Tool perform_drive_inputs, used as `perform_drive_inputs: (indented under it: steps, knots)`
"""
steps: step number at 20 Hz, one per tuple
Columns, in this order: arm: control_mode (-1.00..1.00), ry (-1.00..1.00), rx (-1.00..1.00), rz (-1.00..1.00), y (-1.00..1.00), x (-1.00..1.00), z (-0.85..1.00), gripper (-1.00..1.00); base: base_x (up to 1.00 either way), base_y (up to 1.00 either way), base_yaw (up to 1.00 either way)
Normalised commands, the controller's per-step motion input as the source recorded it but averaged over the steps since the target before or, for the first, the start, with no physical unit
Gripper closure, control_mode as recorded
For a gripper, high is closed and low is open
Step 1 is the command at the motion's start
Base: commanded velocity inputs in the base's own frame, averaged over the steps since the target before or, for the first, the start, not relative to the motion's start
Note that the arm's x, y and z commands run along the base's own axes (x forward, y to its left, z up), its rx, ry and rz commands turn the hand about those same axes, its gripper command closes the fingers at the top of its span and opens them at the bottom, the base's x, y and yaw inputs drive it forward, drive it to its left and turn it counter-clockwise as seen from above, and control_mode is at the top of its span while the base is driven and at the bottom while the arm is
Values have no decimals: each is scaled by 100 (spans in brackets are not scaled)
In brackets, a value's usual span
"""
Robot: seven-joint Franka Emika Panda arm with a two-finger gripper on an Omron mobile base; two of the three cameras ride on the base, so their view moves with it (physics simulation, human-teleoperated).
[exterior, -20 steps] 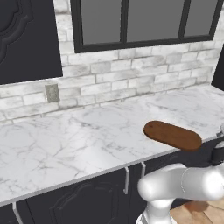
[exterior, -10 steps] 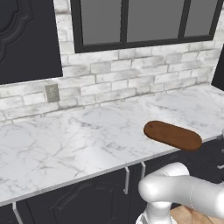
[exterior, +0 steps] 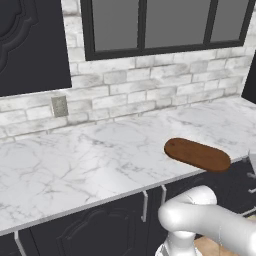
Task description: Move the cutting board and knife to the sink. Then move spray from the cabinet to the counter.
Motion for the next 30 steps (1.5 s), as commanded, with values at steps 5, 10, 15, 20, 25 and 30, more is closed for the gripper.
perform_drive_inputs:
  steps: [5, 10, 15, 20, 25, 30]
  knots:
    - [-100, 0, 0, 0, 29, 15, -24, -100, 0, 0, 0]
    - [-100, 0, 0, 0, 29, 23, -23, -100, 0, 0, 0]
    - [-100, 0, 0, 0, 19, 28, -18, -100, 0, 0, 0]
    - [-100, 0, -3, 0, 1, 27, -17, -100, 0, 0, 0]
    - [-100, 0, -2, 0, 0, 24, -16, -100, 0, 0, 0]
    - [-100, 0, -1, 0, 0, 27, -12, -100, 0, 0, 0]
